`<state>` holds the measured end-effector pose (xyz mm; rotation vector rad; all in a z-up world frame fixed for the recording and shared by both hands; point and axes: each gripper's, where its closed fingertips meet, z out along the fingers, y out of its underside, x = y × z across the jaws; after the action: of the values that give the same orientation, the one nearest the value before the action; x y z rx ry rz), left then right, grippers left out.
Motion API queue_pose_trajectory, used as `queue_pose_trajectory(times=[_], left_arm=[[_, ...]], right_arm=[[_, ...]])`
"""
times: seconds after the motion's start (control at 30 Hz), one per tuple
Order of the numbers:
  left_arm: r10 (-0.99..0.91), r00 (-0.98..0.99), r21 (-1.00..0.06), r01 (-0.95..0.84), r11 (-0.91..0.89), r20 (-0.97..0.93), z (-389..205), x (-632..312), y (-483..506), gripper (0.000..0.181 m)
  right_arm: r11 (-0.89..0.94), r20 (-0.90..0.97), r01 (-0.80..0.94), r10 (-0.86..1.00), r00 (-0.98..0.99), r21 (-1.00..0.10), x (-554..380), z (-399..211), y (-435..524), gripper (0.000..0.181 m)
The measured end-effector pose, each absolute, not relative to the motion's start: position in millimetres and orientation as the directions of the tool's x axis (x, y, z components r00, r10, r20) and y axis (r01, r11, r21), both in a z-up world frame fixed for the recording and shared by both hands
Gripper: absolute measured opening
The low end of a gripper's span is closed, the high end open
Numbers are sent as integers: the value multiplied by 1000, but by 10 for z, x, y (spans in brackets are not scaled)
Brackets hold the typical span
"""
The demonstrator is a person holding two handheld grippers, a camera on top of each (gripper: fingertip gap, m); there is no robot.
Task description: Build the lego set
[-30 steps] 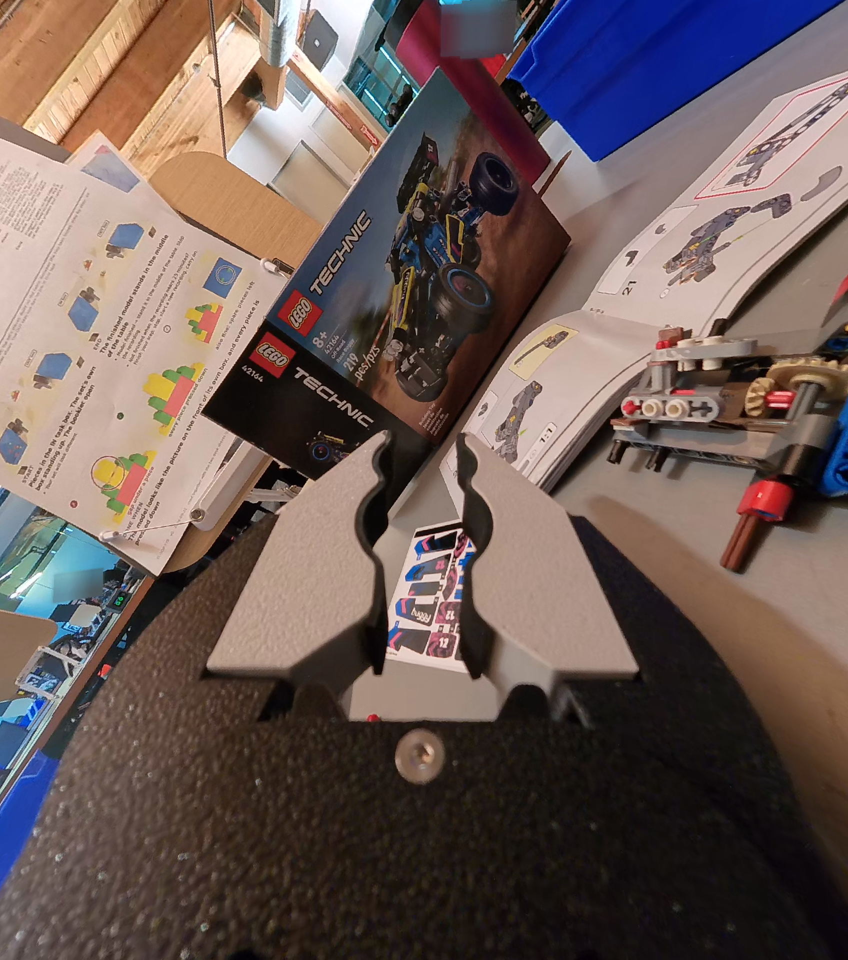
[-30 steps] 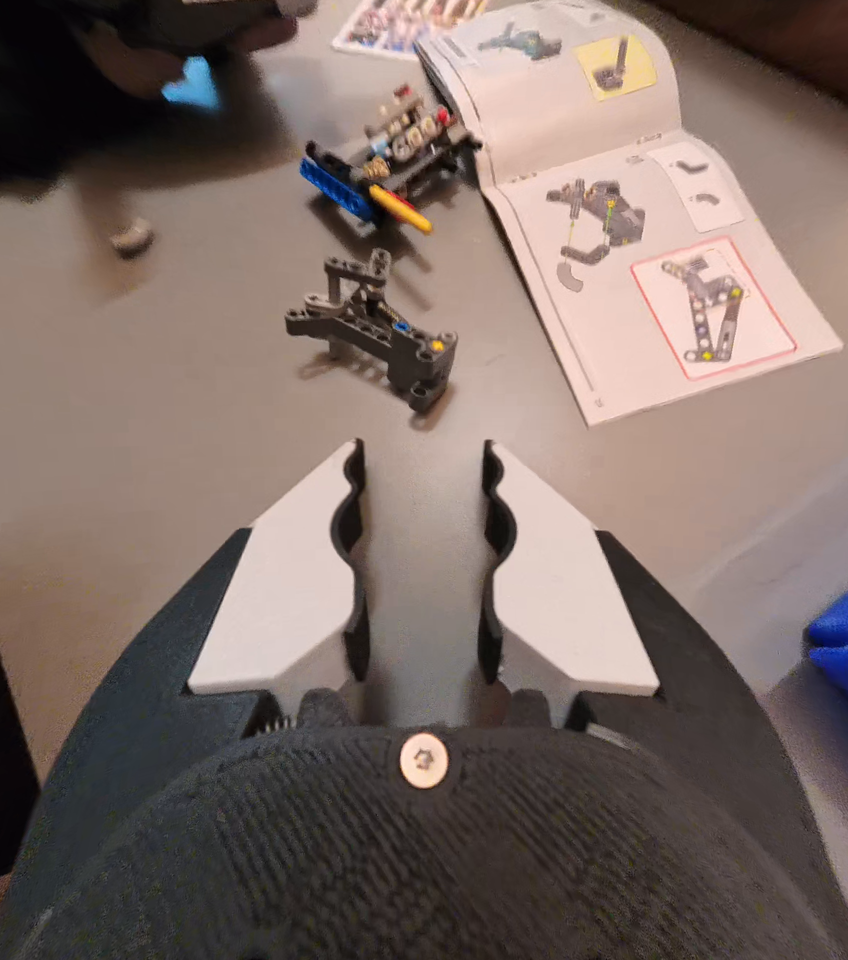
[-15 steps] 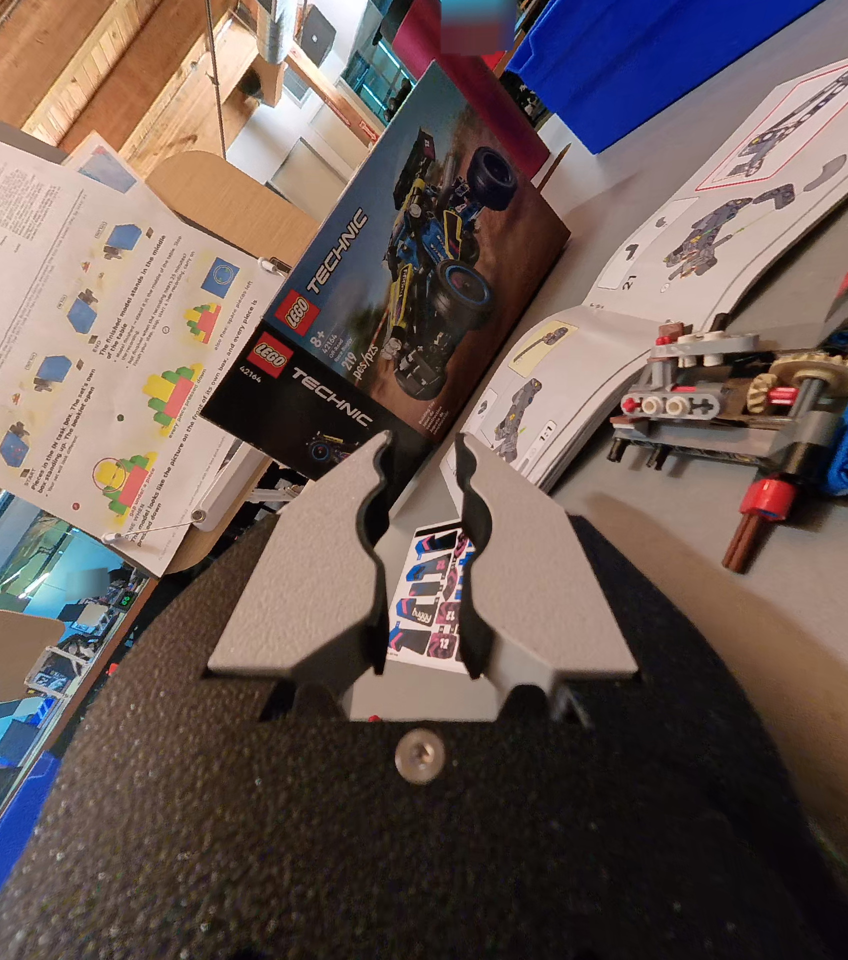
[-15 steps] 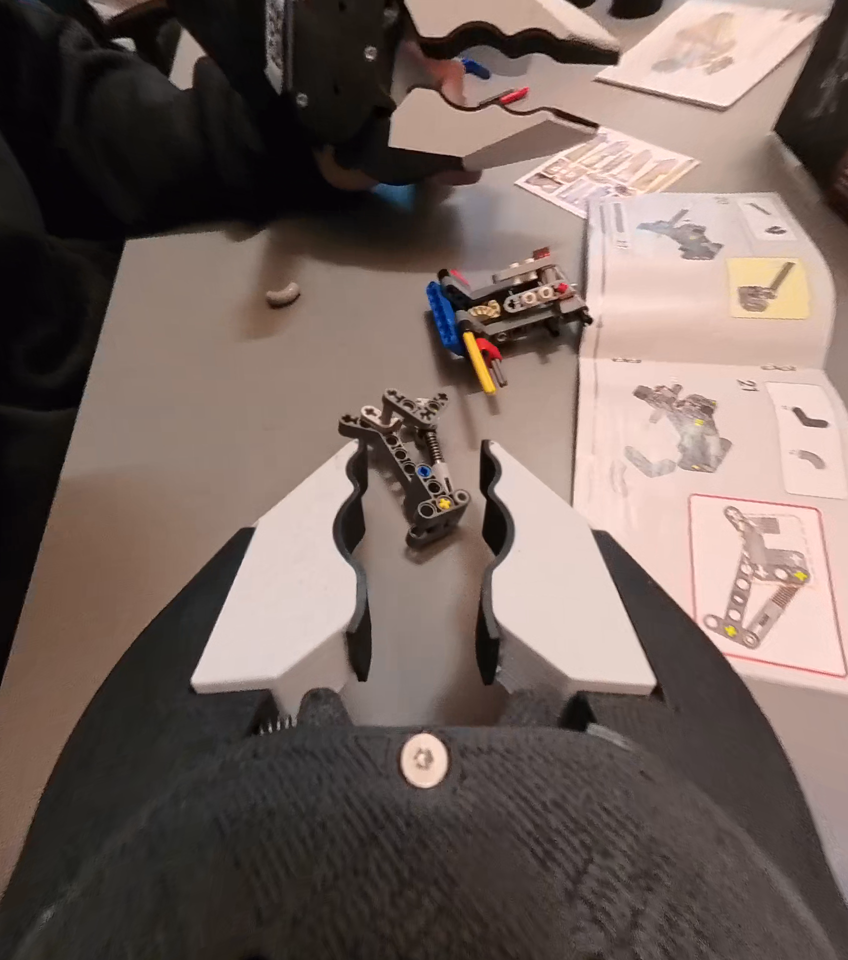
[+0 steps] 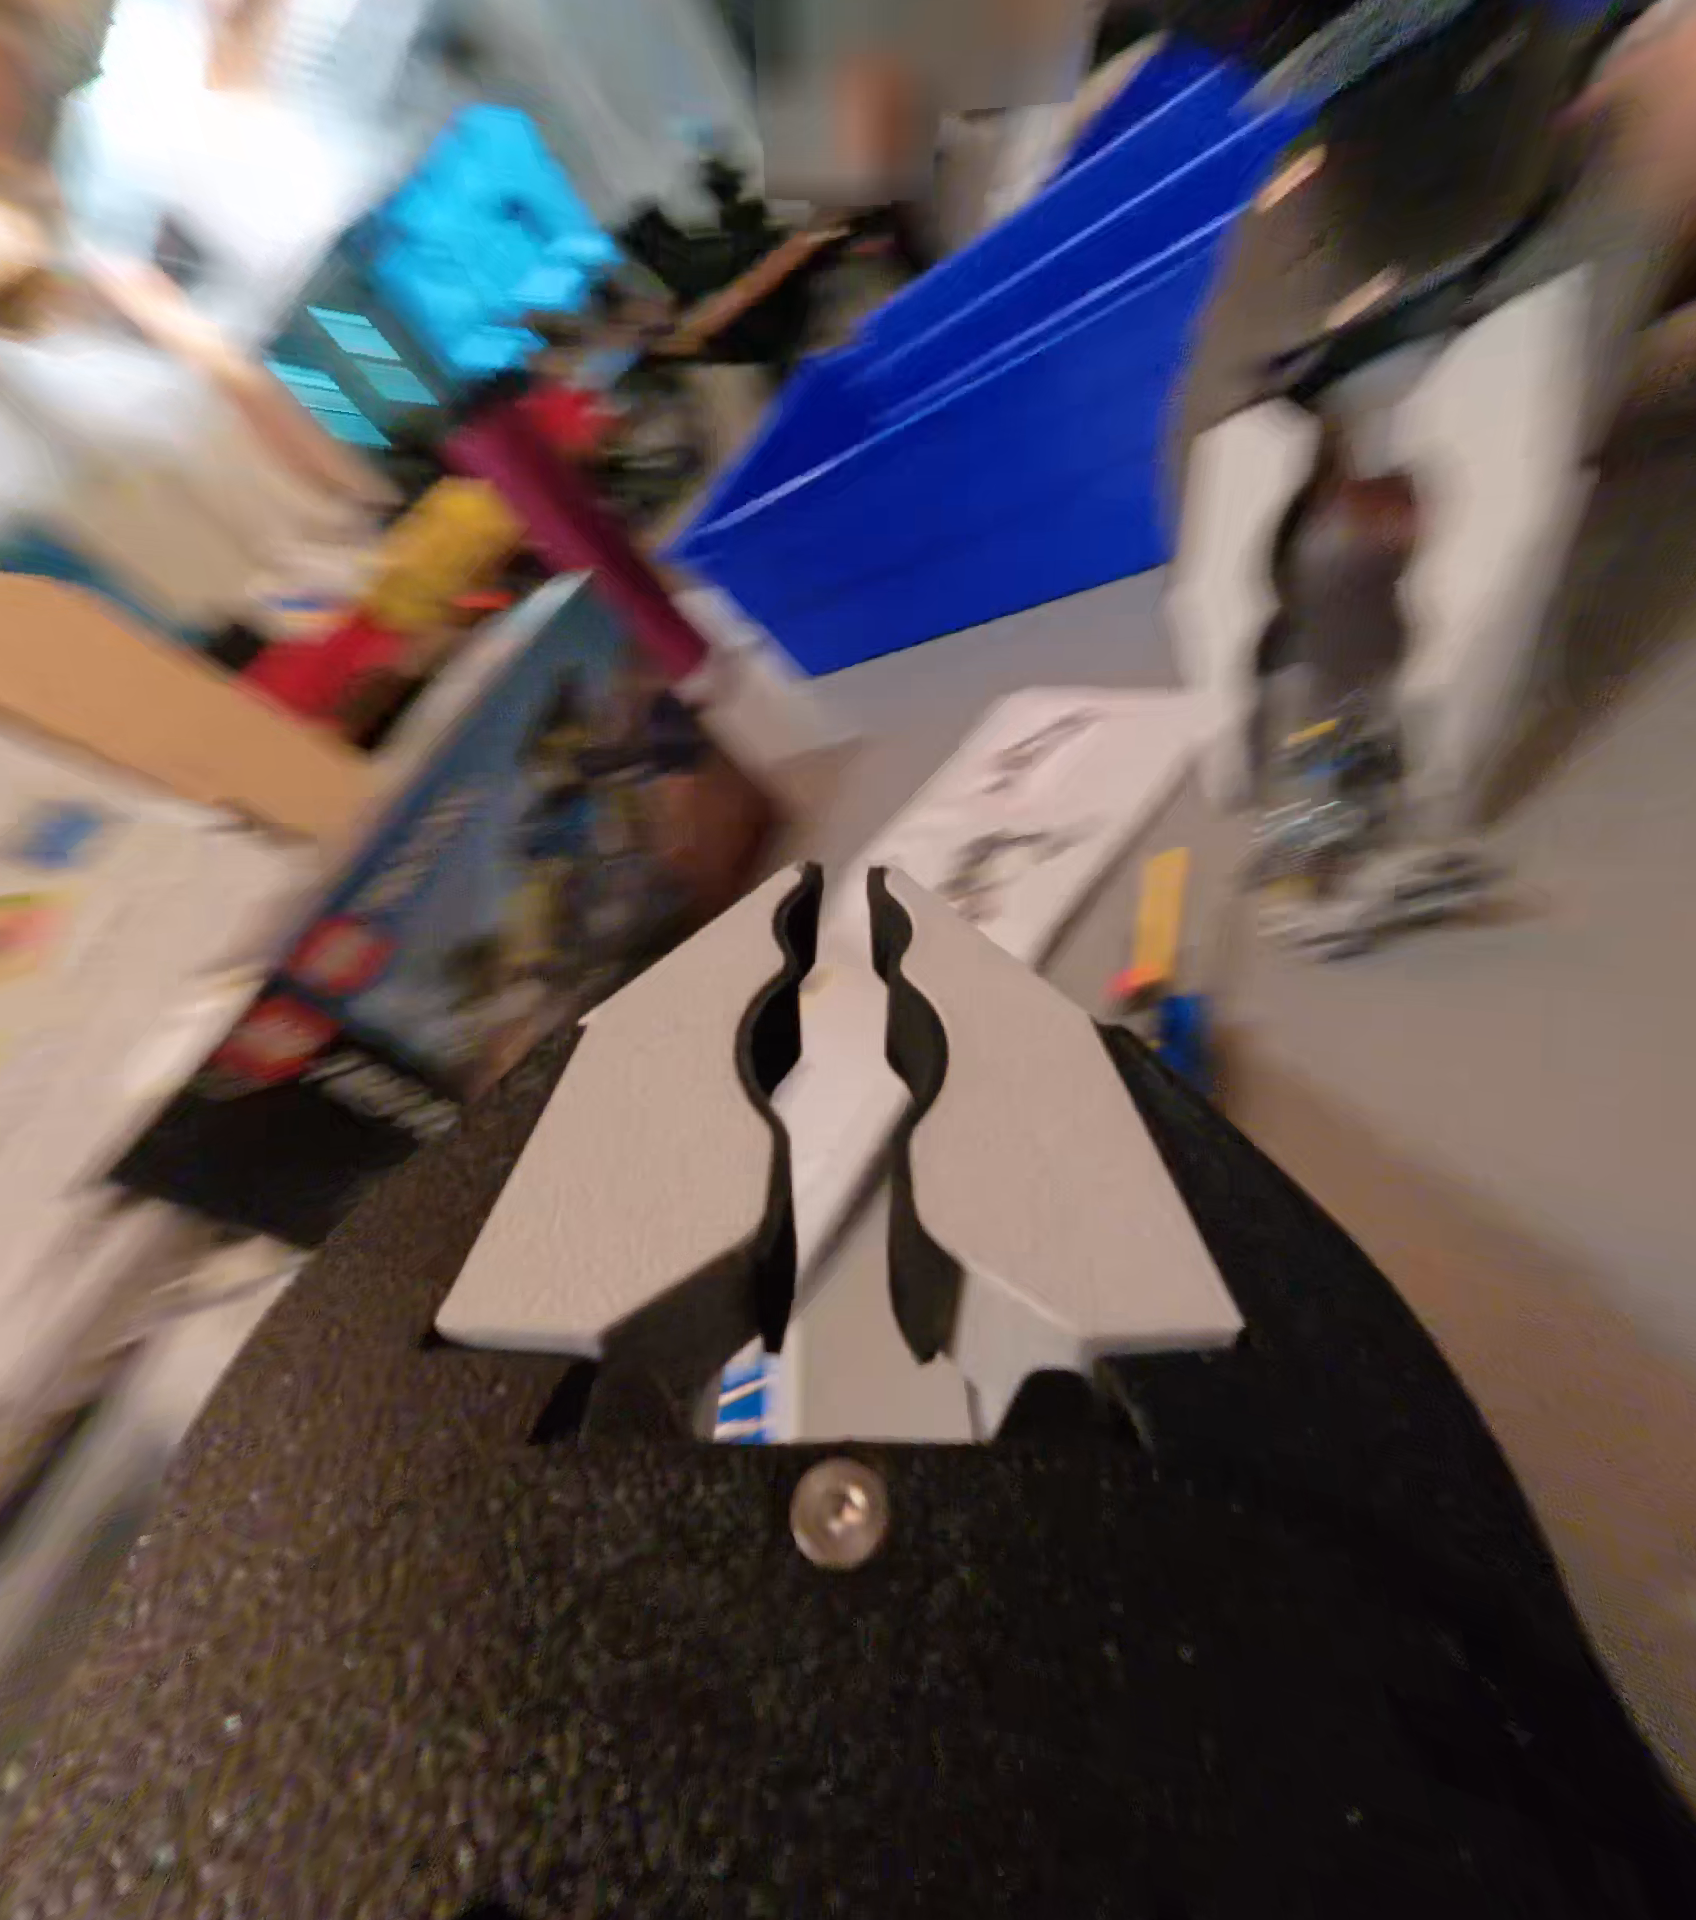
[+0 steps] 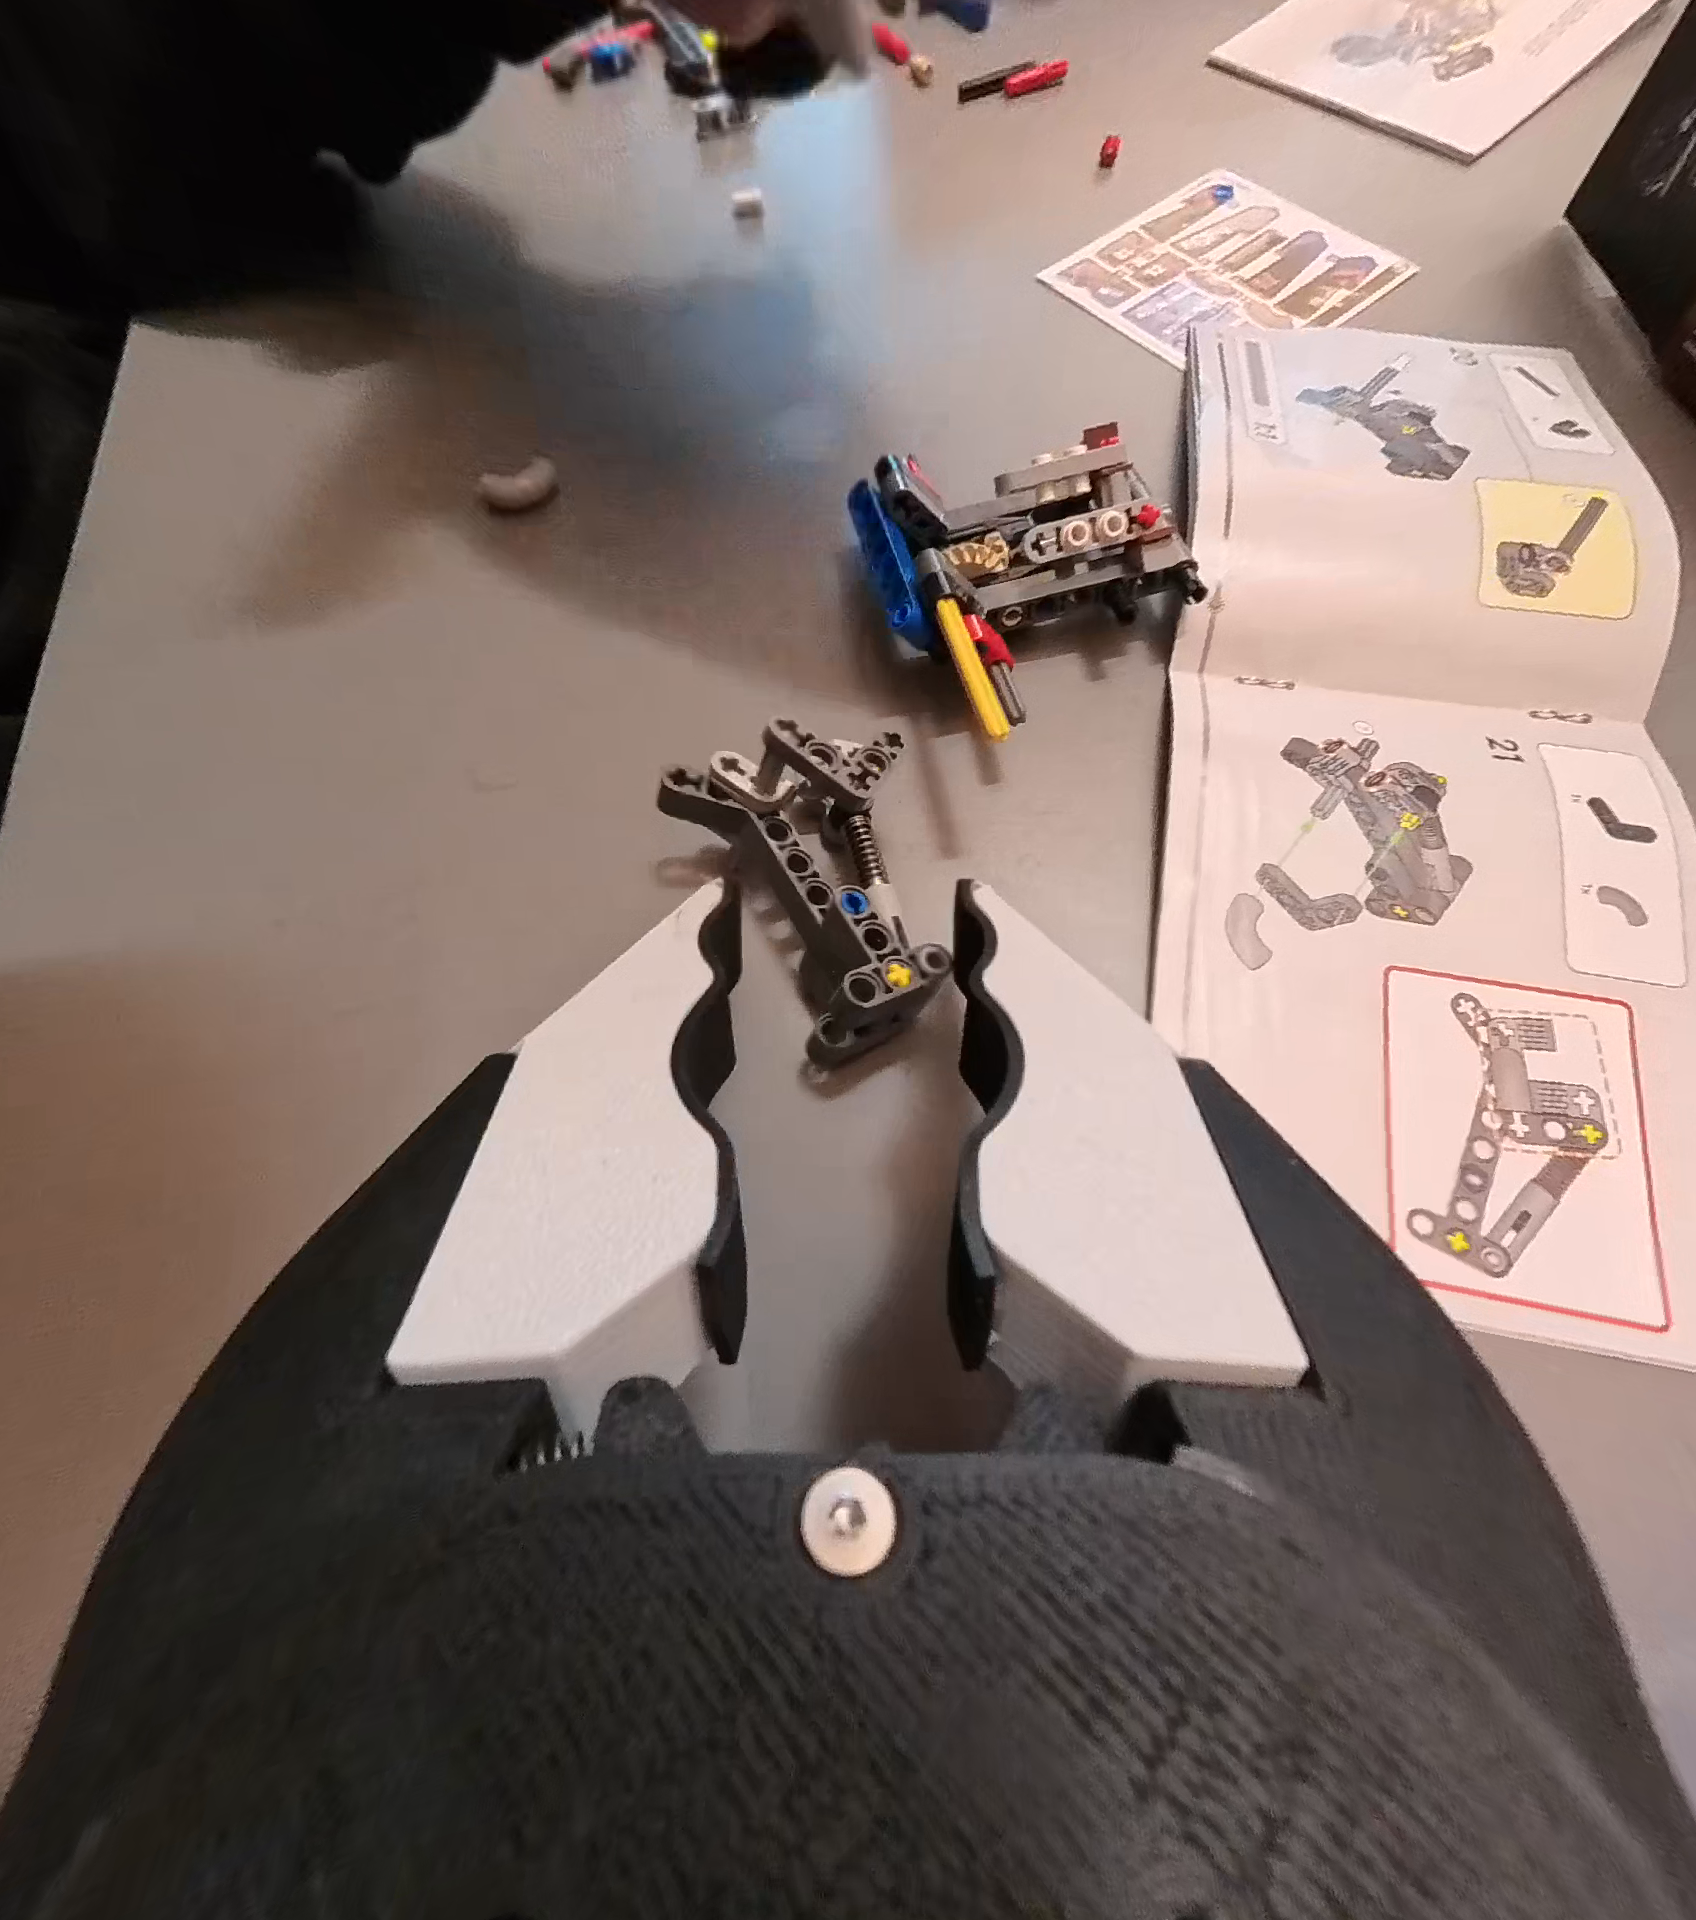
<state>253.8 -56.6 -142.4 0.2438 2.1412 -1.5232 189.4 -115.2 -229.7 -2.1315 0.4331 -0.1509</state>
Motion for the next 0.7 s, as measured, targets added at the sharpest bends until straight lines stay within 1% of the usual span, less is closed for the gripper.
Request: queue_pose_trajectory(times=[0.03,0.1,0.17,0.2,0.3,0.4,0.47,0.57,0.7], left_arm=[[-34,-924,-871,346,348,-381,-1458,2370,-639,7],[151,-965,-889,255,379,-213,-1552,2121,-731,8],[243,-959,-871,243,428,-148,-1654,2066,-800,7],[260,-956,-857,243,455,-133,-1706,2098,-836,9],[338,-938,-795,258,549,-71,-1881,2163,-900,23],[416,-909,-770,280,574,-21,-1935,2143,-963,24],[455,-890,-752,293,591,11,-1973,2125,-971,24],[452,-892,-746,292,598,13,-2008,2165,-974,24],[436,-900,-761,284,583,-2,-2028,2213,-956,21]], right_arm=[[-505,-54,-246,-364,930,-827,1879,-2281,-1146,39],[-514,-16,-239,-400,916,-824,1896,-2277,-1170,37],[-540,34,-222,-423,905,-812,1885,-2269,-1194,39],[-548,69,-212,-447,892,-809,1897,-2242,-1213,40],[-552,154,-192,-518,842,-811,1904,-2130,-1248,42],[-534,191,-199,-588,786,-822,1832,-2076,-1191,41],[-499,176,-245,-654,735,-831,1765,-2065,-1120,41],[-409,131,-311,-759,638,-858,1705,-2038,-1044,42],[-289,4,-390,-808,590,-875,1662,-2058,-895,40]])
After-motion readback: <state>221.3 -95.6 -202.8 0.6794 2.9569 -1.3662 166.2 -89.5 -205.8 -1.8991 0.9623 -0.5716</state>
